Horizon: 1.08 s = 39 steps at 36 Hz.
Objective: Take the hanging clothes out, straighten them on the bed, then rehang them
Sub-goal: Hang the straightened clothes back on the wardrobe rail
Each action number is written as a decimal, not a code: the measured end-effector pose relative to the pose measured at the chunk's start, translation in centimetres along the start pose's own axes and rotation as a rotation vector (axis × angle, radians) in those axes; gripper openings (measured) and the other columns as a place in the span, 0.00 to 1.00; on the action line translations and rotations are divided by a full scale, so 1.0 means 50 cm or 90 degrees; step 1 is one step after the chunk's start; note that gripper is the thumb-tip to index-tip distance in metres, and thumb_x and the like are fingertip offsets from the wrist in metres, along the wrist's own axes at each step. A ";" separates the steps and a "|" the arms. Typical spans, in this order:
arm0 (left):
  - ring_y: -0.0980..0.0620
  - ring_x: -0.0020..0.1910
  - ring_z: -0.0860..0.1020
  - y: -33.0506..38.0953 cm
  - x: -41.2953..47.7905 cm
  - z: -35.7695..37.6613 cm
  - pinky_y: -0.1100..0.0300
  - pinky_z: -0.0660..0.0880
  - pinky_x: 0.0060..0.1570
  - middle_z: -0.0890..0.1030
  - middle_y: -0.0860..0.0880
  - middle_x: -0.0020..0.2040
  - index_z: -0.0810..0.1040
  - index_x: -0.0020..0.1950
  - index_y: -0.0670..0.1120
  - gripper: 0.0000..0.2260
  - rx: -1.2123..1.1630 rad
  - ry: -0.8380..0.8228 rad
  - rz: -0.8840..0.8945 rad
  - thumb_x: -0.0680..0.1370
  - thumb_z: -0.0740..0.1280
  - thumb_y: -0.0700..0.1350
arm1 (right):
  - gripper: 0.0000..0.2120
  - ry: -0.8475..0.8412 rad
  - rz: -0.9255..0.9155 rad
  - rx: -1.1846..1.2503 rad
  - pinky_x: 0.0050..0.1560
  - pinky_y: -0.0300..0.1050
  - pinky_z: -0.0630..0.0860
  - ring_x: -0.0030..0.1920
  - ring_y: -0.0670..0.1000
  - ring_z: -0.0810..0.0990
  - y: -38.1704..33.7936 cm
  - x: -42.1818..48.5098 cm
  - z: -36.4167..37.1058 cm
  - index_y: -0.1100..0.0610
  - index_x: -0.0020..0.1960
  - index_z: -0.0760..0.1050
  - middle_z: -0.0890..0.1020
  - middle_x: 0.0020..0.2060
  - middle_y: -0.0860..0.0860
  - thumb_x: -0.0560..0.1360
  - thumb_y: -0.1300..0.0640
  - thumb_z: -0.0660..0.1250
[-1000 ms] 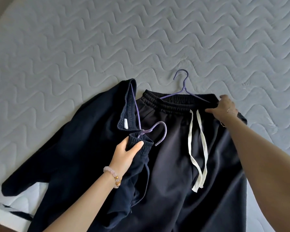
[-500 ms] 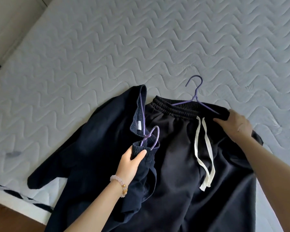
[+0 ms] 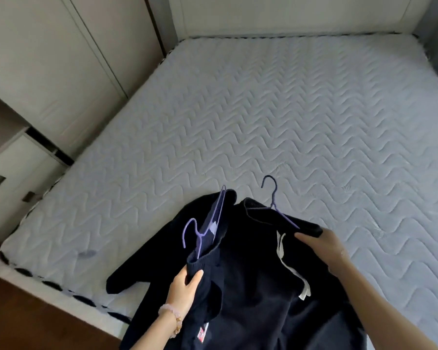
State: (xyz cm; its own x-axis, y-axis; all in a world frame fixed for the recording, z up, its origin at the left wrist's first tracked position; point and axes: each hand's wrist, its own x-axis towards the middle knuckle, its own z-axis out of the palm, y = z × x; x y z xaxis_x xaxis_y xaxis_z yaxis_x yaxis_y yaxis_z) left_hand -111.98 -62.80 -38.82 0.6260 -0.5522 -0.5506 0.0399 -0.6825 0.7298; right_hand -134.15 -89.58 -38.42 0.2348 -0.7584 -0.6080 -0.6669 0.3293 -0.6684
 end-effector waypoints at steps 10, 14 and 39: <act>0.47 0.67 0.72 -0.010 -0.165 -0.235 0.50 0.67 0.69 0.76 0.46 0.65 0.71 0.69 0.43 0.22 -0.003 0.173 0.032 0.78 0.64 0.53 | 0.08 -0.009 -0.155 -0.024 0.47 0.48 0.80 0.39 0.52 0.83 -0.248 -0.201 -0.021 0.49 0.39 0.79 0.84 0.36 0.51 0.67 0.48 0.76; 0.45 0.69 0.69 0.048 -0.232 -0.341 0.52 0.64 0.70 0.73 0.42 0.68 0.69 0.70 0.39 0.22 0.001 0.265 0.081 0.80 0.60 0.50 | 0.12 -0.048 -0.186 -0.034 0.54 0.54 0.81 0.42 0.55 0.85 -0.315 -0.257 0.022 0.51 0.43 0.82 0.87 0.39 0.52 0.63 0.46 0.77; 0.51 0.33 0.64 -0.049 -0.703 -1.040 0.58 0.58 0.34 0.65 0.46 0.33 0.68 0.38 0.42 0.17 0.019 0.603 0.233 0.79 0.62 0.53 | 0.14 -0.262 -0.404 0.040 0.27 0.38 0.77 0.37 0.55 0.82 -0.638 -0.784 0.542 0.67 0.52 0.80 0.83 0.38 0.58 0.71 0.60 0.75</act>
State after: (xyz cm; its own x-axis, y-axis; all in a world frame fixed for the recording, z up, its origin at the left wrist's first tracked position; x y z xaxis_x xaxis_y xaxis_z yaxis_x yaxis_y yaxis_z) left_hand -93.59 -16.81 -0.21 0.9561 -0.1325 0.2614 -0.2894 -0.5667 0.7715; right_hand -102.92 -55.09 -4.90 0.8128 -0.5466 -0.2016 -0.2778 -0.0595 -0.9588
